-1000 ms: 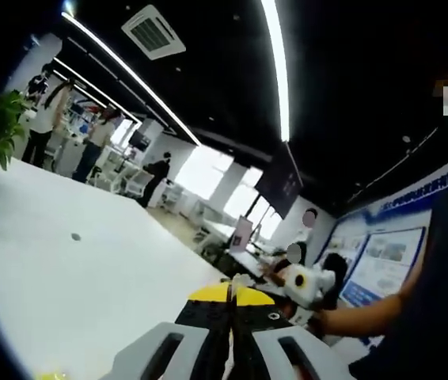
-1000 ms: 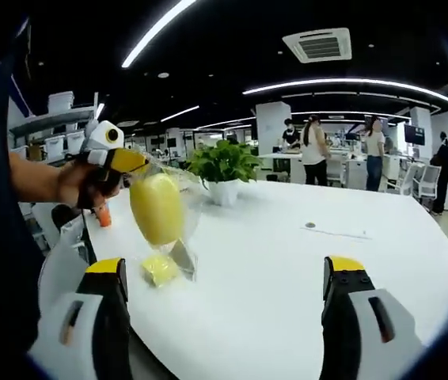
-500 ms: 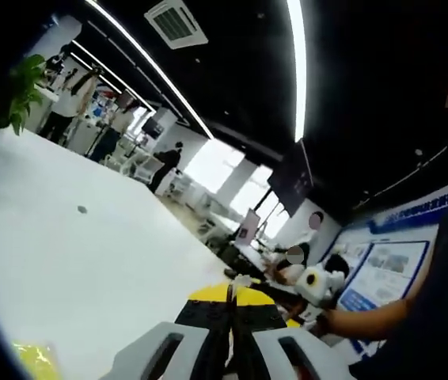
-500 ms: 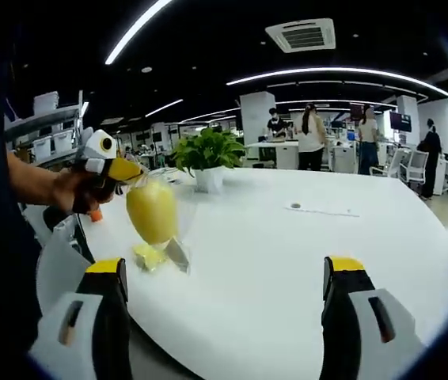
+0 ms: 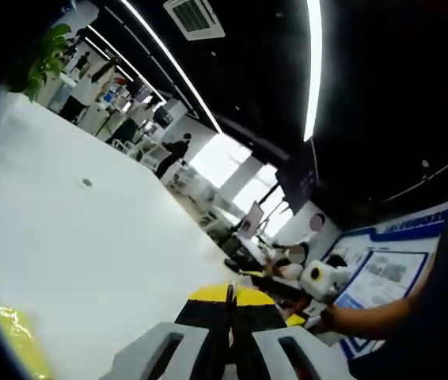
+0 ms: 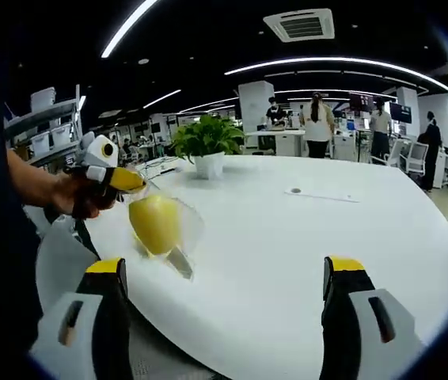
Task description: Compare the silicone blocks by pressing each to a similar depth, holding the contact briefly, and releasing to observe deformation and rebound differences across the visible hardness samples.
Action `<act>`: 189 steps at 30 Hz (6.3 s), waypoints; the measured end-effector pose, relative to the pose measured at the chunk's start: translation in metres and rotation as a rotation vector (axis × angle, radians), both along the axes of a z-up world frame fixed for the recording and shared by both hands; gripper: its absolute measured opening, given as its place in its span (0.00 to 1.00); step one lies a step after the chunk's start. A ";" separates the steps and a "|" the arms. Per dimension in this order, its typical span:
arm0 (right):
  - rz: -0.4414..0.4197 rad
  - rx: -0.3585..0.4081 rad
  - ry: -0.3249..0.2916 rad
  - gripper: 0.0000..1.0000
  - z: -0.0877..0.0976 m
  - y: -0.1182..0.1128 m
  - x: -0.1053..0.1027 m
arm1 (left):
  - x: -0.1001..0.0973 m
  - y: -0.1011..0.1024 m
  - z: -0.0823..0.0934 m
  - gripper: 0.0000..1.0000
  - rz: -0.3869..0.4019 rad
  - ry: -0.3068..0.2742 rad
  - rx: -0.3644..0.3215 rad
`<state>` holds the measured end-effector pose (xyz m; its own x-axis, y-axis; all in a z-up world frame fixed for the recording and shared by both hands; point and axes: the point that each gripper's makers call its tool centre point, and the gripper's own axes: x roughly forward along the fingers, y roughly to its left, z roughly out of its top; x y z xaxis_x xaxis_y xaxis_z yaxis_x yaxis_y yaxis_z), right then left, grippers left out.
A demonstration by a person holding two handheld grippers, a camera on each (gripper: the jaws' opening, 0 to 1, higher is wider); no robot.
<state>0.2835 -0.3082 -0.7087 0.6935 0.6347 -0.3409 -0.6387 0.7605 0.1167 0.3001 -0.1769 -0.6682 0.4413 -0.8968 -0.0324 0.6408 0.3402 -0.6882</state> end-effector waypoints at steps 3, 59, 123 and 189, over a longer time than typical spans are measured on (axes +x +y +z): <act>-0.002 0.005 0.021 0.97 -0.005 0.000 -0.004 | 0.000 0.000 -0.010 0.00 0.004 0.028 -0.002; -0.004 -0.003 0.151 0.97 -0.036 0.006 -0.003 | 0.078 0.023 -0.147 0.00 0.127 0.111 0.355; -0.045 0.028 0.149 0.96 -0.028 0.005 -0.004 | 0.116 0.036 -0.120 0.79 0.235 -0.070 0.461; 0.013 -0.006 0.076 0.96 -0.020 0.023 0.008 | -0.001 0.272 -0.029 1.00 0.452 -0.202 0.542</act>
<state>0.2911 -0.2856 -0.7292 0.6572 0.6415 -0.3957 -0.6381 0.7530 0.1610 0.2992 0.0954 -0.6976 0.8086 -0.5071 -0.2982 0.4540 0.8603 -0.2318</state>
